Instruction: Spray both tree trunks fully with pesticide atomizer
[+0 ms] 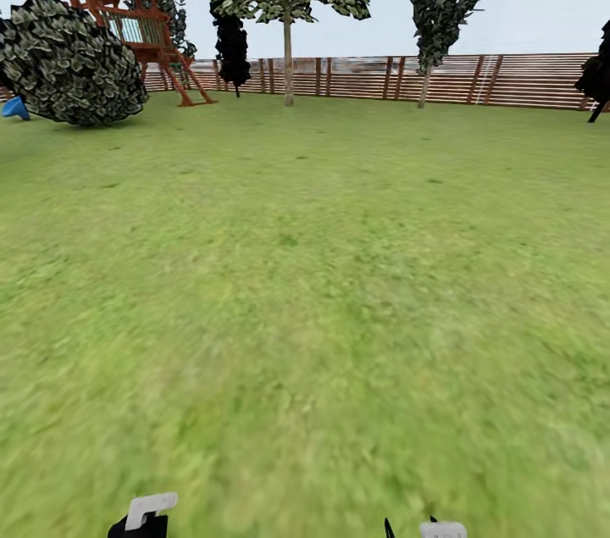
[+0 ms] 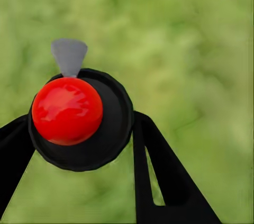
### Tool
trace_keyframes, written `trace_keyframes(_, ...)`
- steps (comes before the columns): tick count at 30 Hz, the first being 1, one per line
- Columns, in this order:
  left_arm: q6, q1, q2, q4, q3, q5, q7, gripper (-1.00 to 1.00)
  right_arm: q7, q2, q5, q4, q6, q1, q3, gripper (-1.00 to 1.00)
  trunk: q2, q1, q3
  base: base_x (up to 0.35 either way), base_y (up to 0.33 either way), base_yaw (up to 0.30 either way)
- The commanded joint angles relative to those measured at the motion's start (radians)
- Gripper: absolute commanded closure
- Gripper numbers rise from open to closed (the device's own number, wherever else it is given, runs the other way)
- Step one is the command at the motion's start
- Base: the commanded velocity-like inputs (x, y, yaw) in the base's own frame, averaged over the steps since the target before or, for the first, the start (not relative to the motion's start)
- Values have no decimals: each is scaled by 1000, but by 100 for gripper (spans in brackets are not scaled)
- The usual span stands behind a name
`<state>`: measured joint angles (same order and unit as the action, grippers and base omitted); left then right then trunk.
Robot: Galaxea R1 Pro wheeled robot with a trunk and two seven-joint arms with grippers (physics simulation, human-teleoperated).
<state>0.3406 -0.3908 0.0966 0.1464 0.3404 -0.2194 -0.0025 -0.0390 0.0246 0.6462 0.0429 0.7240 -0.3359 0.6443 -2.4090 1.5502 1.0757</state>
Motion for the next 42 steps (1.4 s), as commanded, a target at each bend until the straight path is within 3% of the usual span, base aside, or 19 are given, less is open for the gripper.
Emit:
trace_keyframes(1,0,0,0,0,0,0,-1,100,0,0,0,0,0,0,0,-100,0,0,0,339,0,0)
trace_keyframes(42,0,0,0,1,-1,1,-1,100,0,0,0,0,0,0,0,-100,0,0,0,339,0,0)
